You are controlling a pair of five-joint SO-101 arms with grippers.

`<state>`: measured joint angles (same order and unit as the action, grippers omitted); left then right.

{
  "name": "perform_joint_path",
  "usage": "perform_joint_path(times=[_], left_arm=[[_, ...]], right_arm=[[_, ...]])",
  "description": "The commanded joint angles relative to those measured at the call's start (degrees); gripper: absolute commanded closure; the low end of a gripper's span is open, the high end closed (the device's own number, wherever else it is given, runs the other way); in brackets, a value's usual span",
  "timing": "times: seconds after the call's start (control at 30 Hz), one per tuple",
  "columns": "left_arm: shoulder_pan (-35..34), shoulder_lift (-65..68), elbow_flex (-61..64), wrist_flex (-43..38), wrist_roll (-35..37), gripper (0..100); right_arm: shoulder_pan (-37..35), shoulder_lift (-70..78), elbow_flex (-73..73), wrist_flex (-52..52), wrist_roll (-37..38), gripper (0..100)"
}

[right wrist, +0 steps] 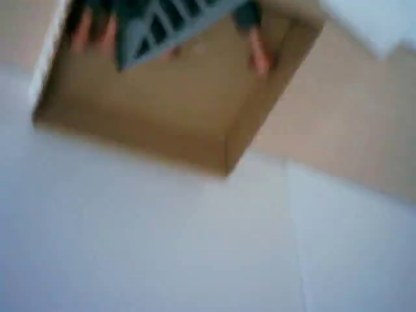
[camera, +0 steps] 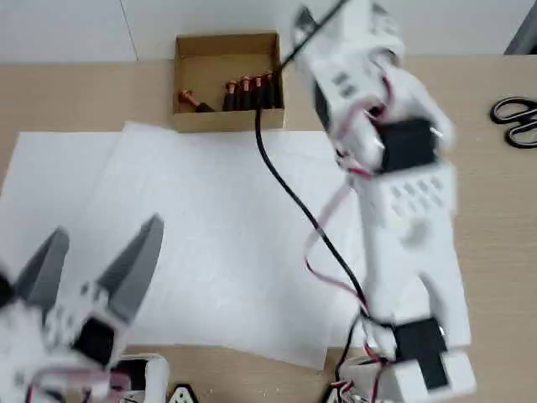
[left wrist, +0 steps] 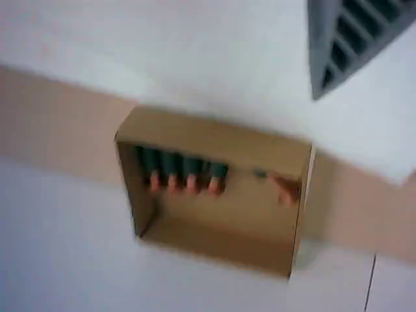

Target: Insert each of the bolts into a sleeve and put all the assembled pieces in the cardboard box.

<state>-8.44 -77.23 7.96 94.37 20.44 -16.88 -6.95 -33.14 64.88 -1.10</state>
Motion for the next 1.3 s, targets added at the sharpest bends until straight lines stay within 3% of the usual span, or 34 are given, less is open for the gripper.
perform_joint_path(times=[0.0, 0.13, 0.37, 0.63, 0.77, 1.0, 1.13, 1.27], left_arm=[[0.1, -7.4, 2.0, 0.3, -0.1, 62], [0.1, -15.2, 12.9, -4.2, -0.2, 62], [-0.1, -27.9, 41.3, -22.9, -0.2, 62], [0.0, -26.8, 44.7, -24.5, -0.2, 62], [0.0, -26.9, 50.9, -27.4, -0.2, 62], [-0.1, -26.9, 61.8, -36.4, -0.2, 62], [-0.1, -26.9, 68.3, -37.4, -0.2, 62], [0.2, -26.9, 73.4, -37.5, -0.2, 62]], right_arm=[[0.5, -10.9, -2.4, 17.3, 0.5, 73.1], [0.5, -15.5, -2.4, 29.9, 0.6, 73.1], [3.9, -22.5, 9.4, 30.6, 0.4, 73.1], [5.5, -41.7, 36.5, 25.5, 0.5, 73.1], [5.6, -50.7, 57.3, 12.7, 0.5, 73.1], [10.4, -63.4, 97.5, -23.6, 0.5, 73.1], [13.8, -71.2, 116.7, -42.4, 0.5, 73.1], [14.4, -80.7, 130.0, -53.1, 0.7, 73.1]])
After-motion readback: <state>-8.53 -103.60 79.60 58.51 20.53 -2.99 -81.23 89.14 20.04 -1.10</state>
